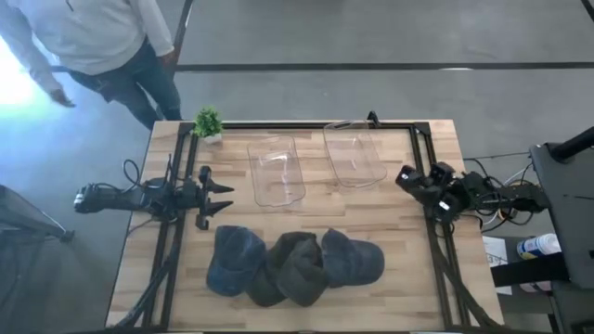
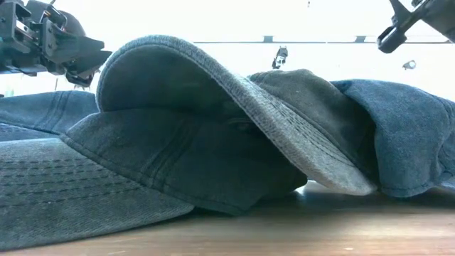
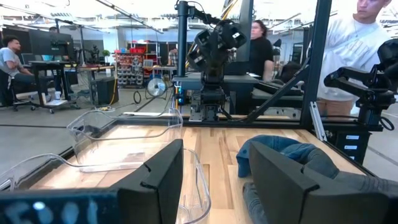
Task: Pick & Place hat
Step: Put the right blue cap into the right transparent bin
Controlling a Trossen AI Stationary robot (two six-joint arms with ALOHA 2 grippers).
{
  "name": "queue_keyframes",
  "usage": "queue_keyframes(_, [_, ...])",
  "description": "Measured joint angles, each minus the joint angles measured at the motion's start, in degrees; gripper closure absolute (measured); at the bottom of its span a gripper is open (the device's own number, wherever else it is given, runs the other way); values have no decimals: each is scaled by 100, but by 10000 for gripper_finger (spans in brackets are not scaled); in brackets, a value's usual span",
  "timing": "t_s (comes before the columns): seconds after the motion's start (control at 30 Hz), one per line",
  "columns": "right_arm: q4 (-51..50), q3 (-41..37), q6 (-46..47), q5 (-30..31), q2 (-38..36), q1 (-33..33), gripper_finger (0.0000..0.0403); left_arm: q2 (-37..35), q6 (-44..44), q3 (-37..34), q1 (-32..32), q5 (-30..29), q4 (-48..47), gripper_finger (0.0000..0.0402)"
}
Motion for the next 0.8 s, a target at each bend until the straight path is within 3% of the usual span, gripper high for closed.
queue_keyframes(0.23, [-12,45,1242,639,727,5,227,5,0,0,1,-2,-44,225])
queue_keyframes(0.3, [-485,122,1922,502,1038,9,227,7,-1,0,0,0,-65,225])
queue_keyframes(0.43, [-2339,507,3543,-558,1695,109,227,24,0,0,2,-2,-85,225])
queue_keyframes(0.57, [-4544,1237,4250,-1557,2284,404,227,37,-1,0,1,0,-93,225])
queue_keyframes(0.7, [-6842,1911,4275,-1792,2778,833,227,53,-1,0,1,-1,-103,225])
queue_keyframes(0.8, [-7682,2063,4496,-1962,3068,1183,227,55,0,0,0,-2,-105,225])
